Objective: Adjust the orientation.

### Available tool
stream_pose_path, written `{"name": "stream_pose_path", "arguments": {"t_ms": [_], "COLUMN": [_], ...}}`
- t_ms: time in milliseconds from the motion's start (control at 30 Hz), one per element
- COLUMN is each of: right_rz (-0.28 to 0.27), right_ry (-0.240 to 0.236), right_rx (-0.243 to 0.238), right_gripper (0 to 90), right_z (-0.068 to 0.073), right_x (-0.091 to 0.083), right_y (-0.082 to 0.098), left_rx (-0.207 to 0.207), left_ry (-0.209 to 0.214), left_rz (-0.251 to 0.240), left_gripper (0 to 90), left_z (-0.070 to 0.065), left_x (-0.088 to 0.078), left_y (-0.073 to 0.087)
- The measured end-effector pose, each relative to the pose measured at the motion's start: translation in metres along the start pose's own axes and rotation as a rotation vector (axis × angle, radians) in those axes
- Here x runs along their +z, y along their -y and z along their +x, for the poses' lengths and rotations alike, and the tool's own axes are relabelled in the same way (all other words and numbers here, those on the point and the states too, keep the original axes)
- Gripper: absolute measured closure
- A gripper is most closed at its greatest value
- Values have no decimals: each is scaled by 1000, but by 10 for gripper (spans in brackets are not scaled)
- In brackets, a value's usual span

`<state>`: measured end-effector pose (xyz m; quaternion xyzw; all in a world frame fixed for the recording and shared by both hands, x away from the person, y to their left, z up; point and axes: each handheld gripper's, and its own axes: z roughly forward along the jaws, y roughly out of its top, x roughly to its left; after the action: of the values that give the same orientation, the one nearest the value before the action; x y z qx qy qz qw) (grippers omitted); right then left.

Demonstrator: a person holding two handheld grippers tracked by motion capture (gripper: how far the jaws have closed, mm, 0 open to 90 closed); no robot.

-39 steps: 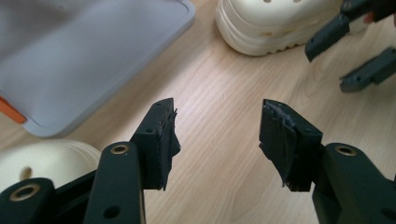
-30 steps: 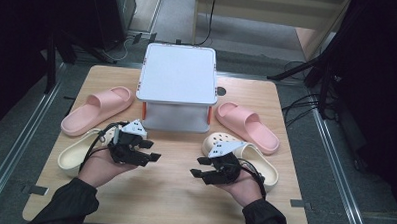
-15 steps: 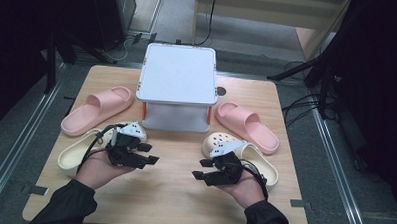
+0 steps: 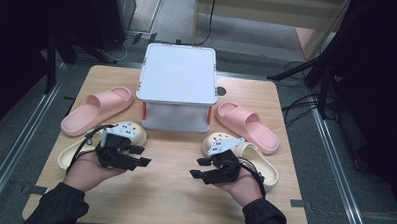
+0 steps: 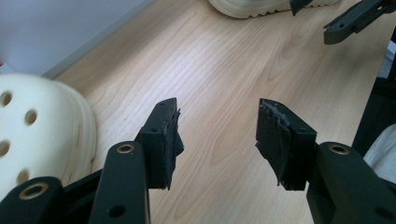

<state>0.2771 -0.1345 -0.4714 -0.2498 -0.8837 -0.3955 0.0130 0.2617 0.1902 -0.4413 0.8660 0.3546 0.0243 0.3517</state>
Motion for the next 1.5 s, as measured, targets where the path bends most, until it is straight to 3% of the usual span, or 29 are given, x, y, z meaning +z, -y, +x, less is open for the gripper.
{"name": "stream_pose_path", "arguments": {"t_ms": [200, 700, 933, 1033, 1200, 1333, 1500], "right_rz": [6, 22, 29, 32, 43, 48, 46], "right_ry": [-3, -1, -7, -8, -7, -11, -16], "right_rx": [-20, -30, -32, -32, -31, -26, -2], "right_gripper": [487, 483, 486, 488, 487, 492, 501], "right_z": [0, -1, -1, -1, -1, 0, -1], "right_x": [2, 5, 6, 6, 9, 10, 10], "right_y": [-3, -5, -4, -4, -4, -4, -3], "left_rx": [-43, -70, -128, -154, -182, -159, -156], "left_ry": [-22, -96, -130, -172, -170, -169, -164], "left_rz": [-20, -14, -35, -48, -30, -10, 11], "left_gripper": [489, 491, 498, 473, 494, 514, 626], "left_z": [3, 12, 33, 45, 61, 66, 73], "left_x": [-19, -52, -69, -69, -55, -44, -31], "left_y": [13, 39, 59, 67, 74, 71, 69]}}
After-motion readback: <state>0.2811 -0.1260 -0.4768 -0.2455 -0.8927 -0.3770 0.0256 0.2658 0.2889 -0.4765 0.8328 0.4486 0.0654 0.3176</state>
